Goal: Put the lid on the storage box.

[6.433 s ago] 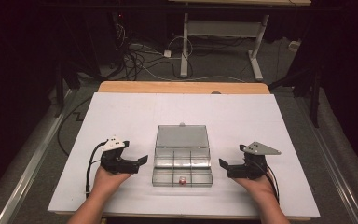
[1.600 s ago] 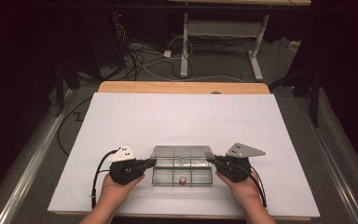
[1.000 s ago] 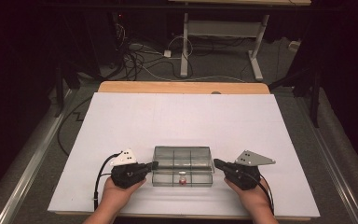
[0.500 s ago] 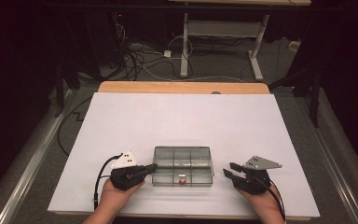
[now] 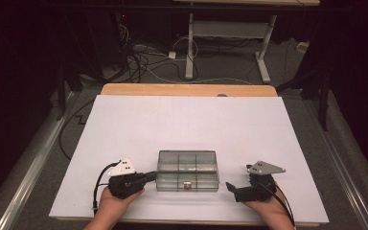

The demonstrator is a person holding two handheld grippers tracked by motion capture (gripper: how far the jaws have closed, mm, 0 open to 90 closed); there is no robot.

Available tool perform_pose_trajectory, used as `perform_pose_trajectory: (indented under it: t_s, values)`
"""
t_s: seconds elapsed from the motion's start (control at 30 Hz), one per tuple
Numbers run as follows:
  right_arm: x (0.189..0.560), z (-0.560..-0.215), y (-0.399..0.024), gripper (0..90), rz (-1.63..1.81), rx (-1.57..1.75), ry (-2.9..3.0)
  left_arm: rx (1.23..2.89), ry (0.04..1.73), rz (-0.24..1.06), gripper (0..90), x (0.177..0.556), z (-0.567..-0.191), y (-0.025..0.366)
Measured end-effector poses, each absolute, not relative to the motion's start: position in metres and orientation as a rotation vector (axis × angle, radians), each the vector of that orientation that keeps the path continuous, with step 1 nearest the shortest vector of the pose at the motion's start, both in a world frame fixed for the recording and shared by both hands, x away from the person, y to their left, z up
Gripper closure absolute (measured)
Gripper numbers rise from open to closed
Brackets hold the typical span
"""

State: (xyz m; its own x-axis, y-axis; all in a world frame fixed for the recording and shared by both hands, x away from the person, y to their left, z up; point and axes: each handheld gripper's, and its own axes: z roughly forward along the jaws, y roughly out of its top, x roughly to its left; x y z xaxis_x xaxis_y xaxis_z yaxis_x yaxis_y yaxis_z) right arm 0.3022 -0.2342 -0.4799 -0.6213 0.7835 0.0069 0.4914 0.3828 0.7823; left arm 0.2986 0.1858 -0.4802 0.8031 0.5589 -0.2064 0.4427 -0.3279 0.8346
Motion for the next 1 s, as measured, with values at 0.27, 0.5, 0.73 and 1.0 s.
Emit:
perform_pose_trajectory:
  t_s: [0.27,0.5,0.73,1.0]
  values:
    - [0.302,-0.48,-0.236,0.2,1.12,1.11,2.254,2.0,0.787,0.225,87.8,0.301,-0.484,0.195]
    - [0.302,-0.479,-0.238,0.2,1.132,1.111,2.238,2.022,0.843,0.311,82.8,0.3,-0.487,0.213]
    - [0.302,-0.479,-0.237,0.2,1.144,1.112,2.222,2.021,0.914,0.345,41.5,0.305,-0.492,0.223]
    - [0.302,-0.479,-0.239,0.2,1.167,1.111,2.201,2.026,0.971,0.376,0.0,0.308,-0.491,0.219]
